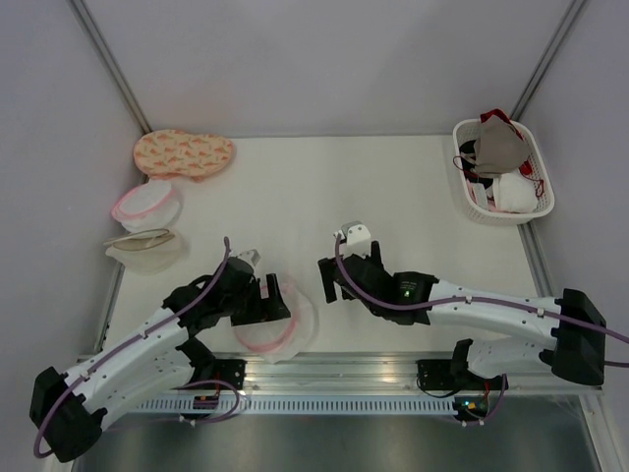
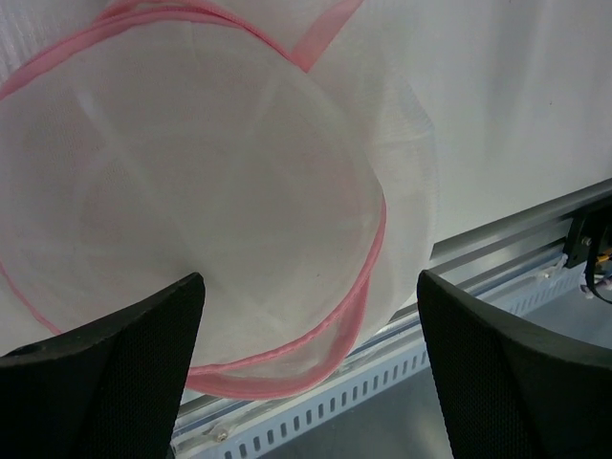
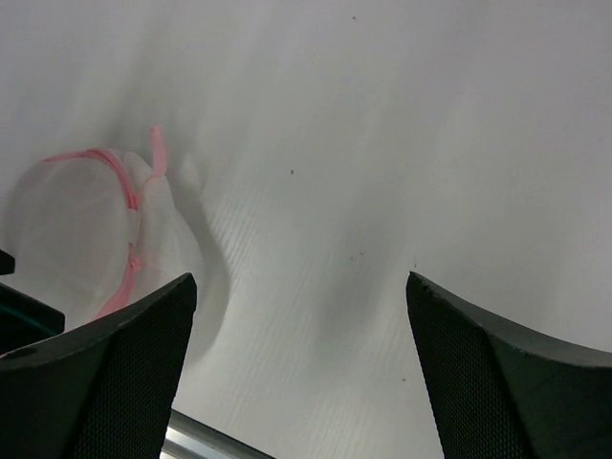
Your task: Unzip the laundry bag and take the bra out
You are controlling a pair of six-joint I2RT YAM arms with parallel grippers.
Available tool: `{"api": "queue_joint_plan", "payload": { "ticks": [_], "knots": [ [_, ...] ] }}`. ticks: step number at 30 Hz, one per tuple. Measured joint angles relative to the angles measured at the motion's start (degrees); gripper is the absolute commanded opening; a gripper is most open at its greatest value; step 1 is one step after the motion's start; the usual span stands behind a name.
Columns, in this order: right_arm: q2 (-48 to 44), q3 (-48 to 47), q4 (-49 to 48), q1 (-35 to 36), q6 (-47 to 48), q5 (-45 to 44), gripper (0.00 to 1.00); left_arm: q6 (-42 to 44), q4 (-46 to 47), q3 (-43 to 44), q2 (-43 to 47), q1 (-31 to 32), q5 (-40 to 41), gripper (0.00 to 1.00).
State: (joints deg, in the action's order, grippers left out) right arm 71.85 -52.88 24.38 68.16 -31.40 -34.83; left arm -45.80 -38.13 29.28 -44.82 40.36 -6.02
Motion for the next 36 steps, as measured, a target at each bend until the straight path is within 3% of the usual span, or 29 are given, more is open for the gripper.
{"api": "queue_joint_plan", "payload": {
  "ticks": [10,15,21,25,36],
  "knots": [
    [-3.5,25.4,-27.06,-2.38,-15.17,22.21,0.98,-2.21,-0.07,1.2,11.02,0.92,8.02,0.95],
    [-0.63,29.22,-40.89,-2.38,-21.59,29.64,0.98,-3.41,-0.87,1.53,10.49,0.92,10.05,0.95],
    [3.58,29.53,-52.87,-2.38,-26.99,33.92,0.98,-5.42,-2.49,1.53,16.26,0.92,13.03,0.95],
    [7.85,26.97,-51.8,-1.86,-29.09,33.64,0.98,-6.69,-3.98,2.01,19.45,0.92,14.99,0.95],
    [17.77,11.87,-37.86,2.58,-30.86,25.92,0.95,-8.87,-7.1,2.97,24.87,0.92,17.51,0.95]
  ]
}}
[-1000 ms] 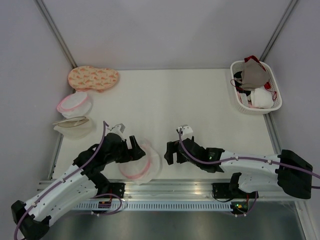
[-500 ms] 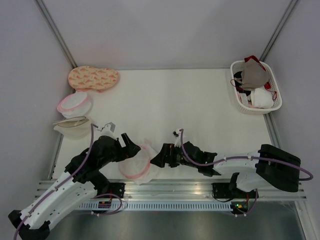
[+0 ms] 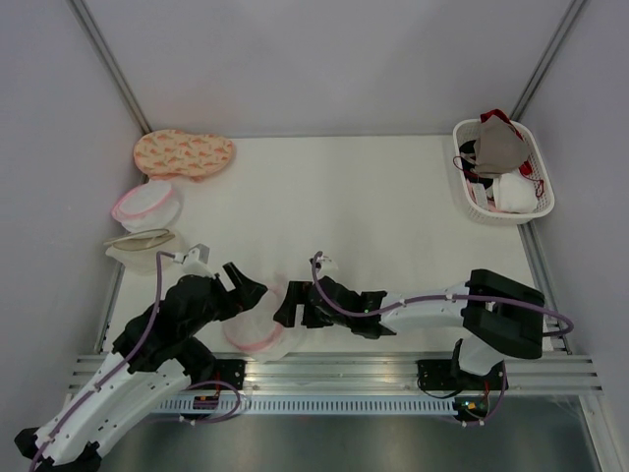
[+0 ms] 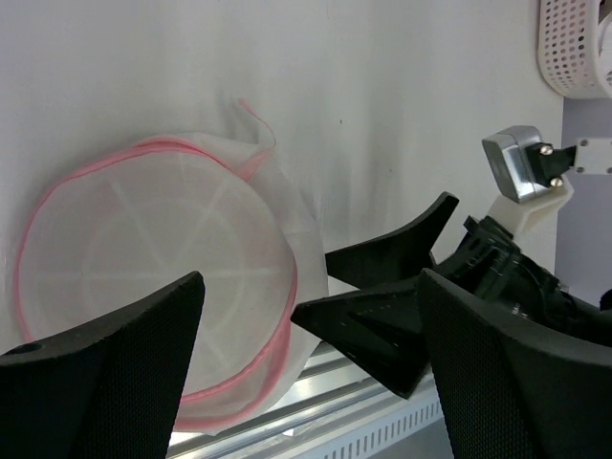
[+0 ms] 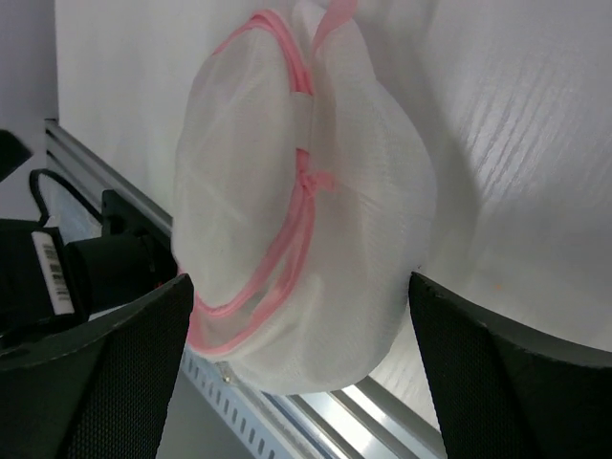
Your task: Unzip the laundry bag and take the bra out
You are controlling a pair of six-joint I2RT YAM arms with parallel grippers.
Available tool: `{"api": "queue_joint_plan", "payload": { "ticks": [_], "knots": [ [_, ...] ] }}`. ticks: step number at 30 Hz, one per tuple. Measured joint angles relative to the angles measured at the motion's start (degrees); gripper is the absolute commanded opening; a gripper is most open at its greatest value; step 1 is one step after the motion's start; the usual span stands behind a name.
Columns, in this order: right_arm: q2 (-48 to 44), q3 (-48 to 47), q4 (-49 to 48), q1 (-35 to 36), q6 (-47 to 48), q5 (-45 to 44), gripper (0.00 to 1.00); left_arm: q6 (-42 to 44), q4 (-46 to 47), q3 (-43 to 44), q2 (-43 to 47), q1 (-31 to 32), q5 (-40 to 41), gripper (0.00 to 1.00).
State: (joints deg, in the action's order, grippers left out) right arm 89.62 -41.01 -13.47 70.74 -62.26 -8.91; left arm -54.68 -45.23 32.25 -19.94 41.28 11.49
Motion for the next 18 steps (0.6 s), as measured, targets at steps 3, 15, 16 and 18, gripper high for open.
{"api": "queue_joint_plan", "payload": {
  "ticks": [3,15,16,18],
  "knots": [
    [3.63,-2.1,2.03,0.04,-0.35,-1.22,0.89,-0.37,-0.61,0.11,1.03,0.0,0.26,0.95],
    [12.02,-6.95,3.23,0.31,0.07,-2.58,0.01,-2.14,-4.72,3.23,7.85,0.0,2.43,0.94],
    [12.02,-6.95,3.23,0.31,0.2,-2.69,0.0,-2.16,-4.94,3.26,7.85,0.0,2.43,0.94],
    [12.0,-6.97,3.41,0.31,0.52,-3.37,0.0,-2.16,-5.44,3.28,7.85,0.0,2.43,0.94]
  ]
}}
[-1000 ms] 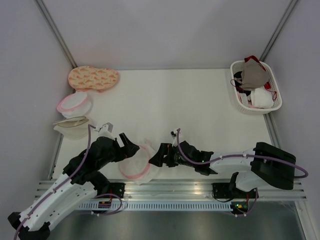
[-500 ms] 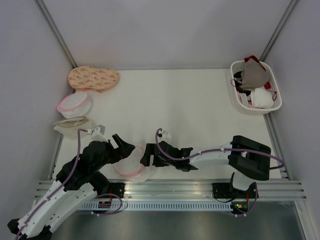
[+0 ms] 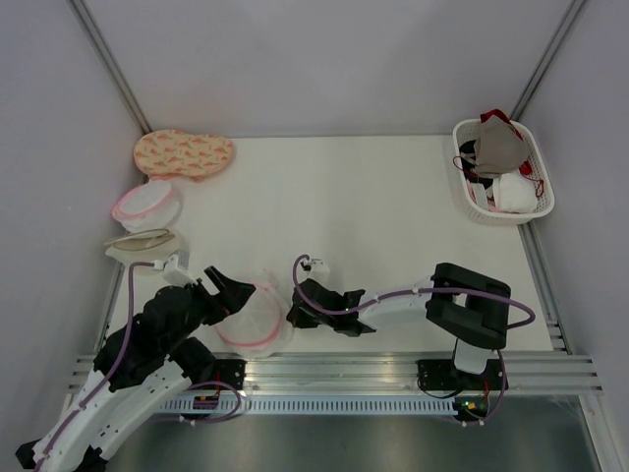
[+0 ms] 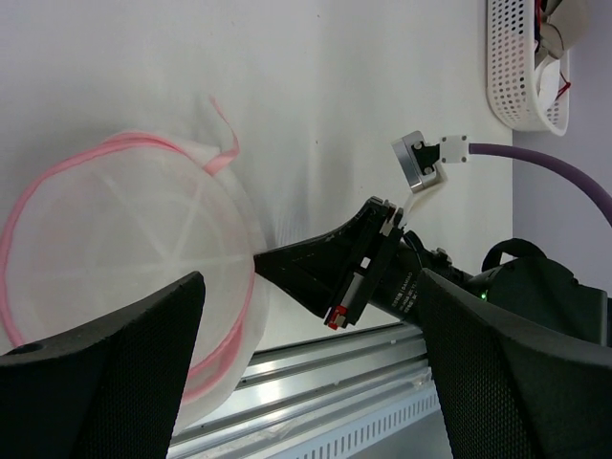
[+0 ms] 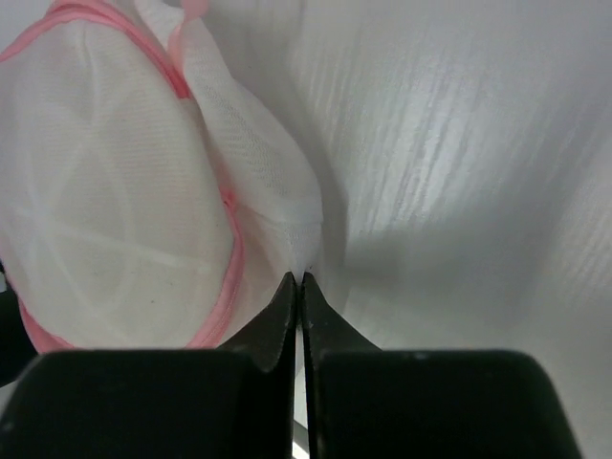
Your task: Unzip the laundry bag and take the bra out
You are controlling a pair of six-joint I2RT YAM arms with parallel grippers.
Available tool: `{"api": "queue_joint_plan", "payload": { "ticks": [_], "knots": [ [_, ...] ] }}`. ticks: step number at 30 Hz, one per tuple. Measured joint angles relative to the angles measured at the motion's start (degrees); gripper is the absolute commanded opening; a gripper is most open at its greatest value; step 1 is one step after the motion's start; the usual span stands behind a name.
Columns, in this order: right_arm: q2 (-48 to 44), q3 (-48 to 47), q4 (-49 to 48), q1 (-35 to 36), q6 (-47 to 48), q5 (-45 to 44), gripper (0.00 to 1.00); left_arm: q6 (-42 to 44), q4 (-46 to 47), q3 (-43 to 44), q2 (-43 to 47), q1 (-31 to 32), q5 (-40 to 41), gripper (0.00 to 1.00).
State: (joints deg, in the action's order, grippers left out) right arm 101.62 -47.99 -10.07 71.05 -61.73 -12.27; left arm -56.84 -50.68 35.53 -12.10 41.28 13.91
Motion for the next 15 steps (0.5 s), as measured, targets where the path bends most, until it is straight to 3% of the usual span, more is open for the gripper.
{"api": "queue_joint_plan", "payload": {
  "ticks": [7,11,15],
  "knots": [
    [-9.07,3.21,5.62,-3.43,1.68,-5.53,0.0,-0.15,-0.26,0.0,1.11,0.0,0.02,0.94],
    [-15.98,5.11,8.83,-11.28,3.89,-10.25,0.01,-0.33,-0.24,0.0,1.16,0.0,0.02,0.94],
    [-17.0,5.38,9.79,-19.15,7.08,-12.31,0.0,-0.35,-0.2,0.0,0.52,0.0,0.0,0.94]
  ]
}}
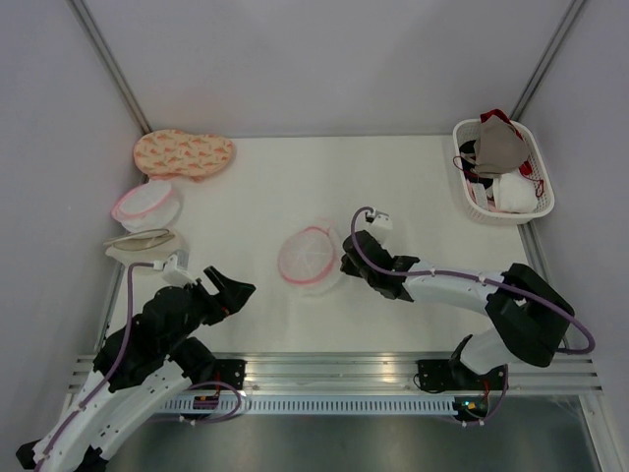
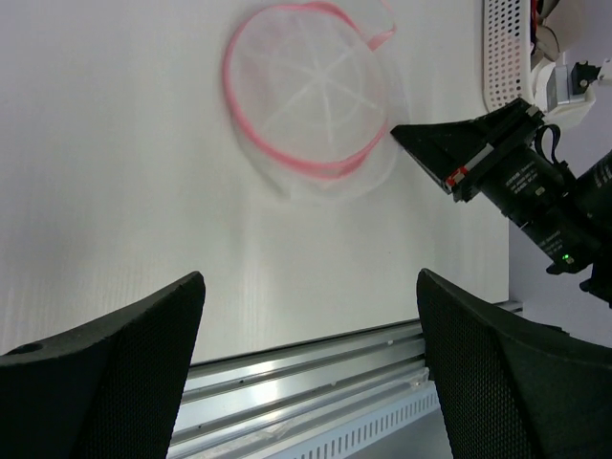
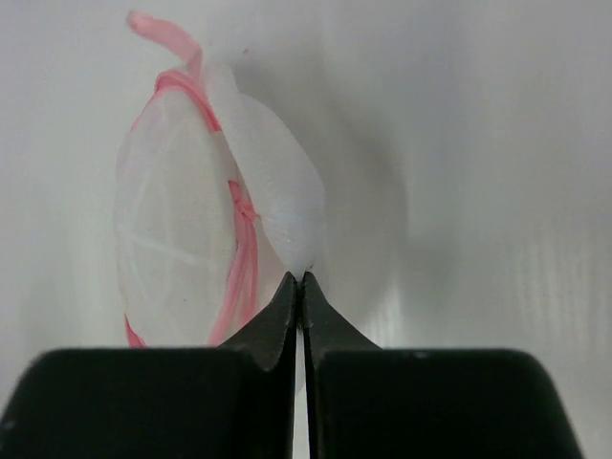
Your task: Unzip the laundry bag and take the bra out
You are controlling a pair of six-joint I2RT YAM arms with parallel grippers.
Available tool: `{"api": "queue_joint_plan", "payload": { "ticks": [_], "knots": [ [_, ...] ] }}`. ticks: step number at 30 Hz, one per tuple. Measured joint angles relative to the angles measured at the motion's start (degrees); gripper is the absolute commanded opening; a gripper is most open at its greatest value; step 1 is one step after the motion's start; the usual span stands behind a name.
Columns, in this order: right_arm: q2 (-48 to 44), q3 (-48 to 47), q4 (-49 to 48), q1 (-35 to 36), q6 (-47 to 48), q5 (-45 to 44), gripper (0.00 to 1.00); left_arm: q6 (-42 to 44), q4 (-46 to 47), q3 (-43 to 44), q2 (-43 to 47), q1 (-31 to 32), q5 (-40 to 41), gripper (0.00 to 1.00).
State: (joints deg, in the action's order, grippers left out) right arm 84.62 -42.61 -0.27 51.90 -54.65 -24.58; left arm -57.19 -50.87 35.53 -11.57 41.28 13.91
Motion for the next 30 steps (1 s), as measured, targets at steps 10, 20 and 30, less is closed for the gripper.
{"api": "queue_joint_plan", "payload": {
  "ticks": [10,20,30],
  "knots": [
    [2.8,-3.23,4.48,-4.76,8.92,1.79,0.93,0.0,0.98,-0.02,-0.31,0.0,-0.52,1.0],
    [-24.48,-5.33,17.99,-4.52,19.91,5.27,0.98,0.7,3.69,-0.02,0.5,0.0,-1.01,1.0],
    [-41.72,-11.34,27.19,-4.5,24.15,7.67,0.98,2.71,6.56,0.09,-1.62,0.0,-1.53,1.0]
  ]
}}
